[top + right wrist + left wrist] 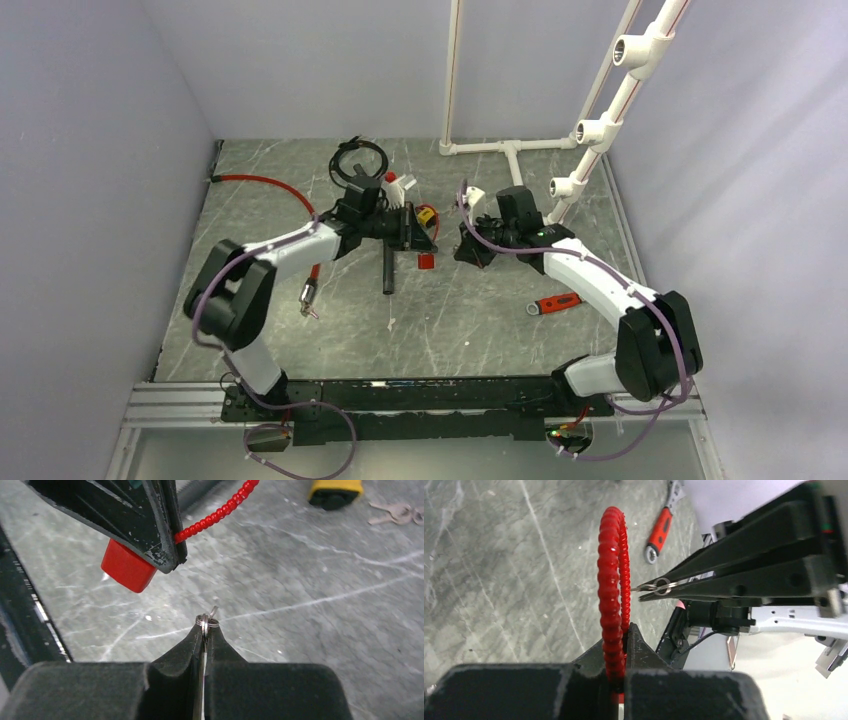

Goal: Lock with the key
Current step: Place the lock at the center of the board.

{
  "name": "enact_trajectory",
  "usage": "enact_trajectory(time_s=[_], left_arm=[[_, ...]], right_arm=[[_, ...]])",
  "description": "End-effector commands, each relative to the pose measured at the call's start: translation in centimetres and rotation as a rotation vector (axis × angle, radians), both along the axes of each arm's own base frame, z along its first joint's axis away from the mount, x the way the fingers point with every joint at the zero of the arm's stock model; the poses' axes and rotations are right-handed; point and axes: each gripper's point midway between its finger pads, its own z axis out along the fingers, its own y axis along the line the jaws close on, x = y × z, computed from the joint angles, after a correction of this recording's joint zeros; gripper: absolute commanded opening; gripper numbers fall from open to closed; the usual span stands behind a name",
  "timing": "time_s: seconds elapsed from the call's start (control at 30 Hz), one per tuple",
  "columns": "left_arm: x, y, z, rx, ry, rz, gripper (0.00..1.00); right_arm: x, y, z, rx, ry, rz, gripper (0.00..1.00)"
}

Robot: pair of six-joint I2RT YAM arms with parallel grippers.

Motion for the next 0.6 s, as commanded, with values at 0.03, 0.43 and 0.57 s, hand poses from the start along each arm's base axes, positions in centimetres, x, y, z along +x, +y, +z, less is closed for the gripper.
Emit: enact_trajectory(time_s=[0.03,0.43,0.57], left_arm=[[1.3,-2.6,-1.9,-0.043,0.105,-0.086,0.00],[2.4,-5.3,-8.8,0.004,0.261,-0.003,0.01],[2.9,-5.7,-10.0,0.060,0.273,0.027,0.00]], right_arm=[[2.0,-2.6,-1.2,-0.062,-0.041,-0.037,0.00],[1.7,-4.0,-1.7,-0.073,-0.021,-0.063,0.00],[1.8,-4.1,-1.9,-0.077,-0.020,-0.067,0.00]])
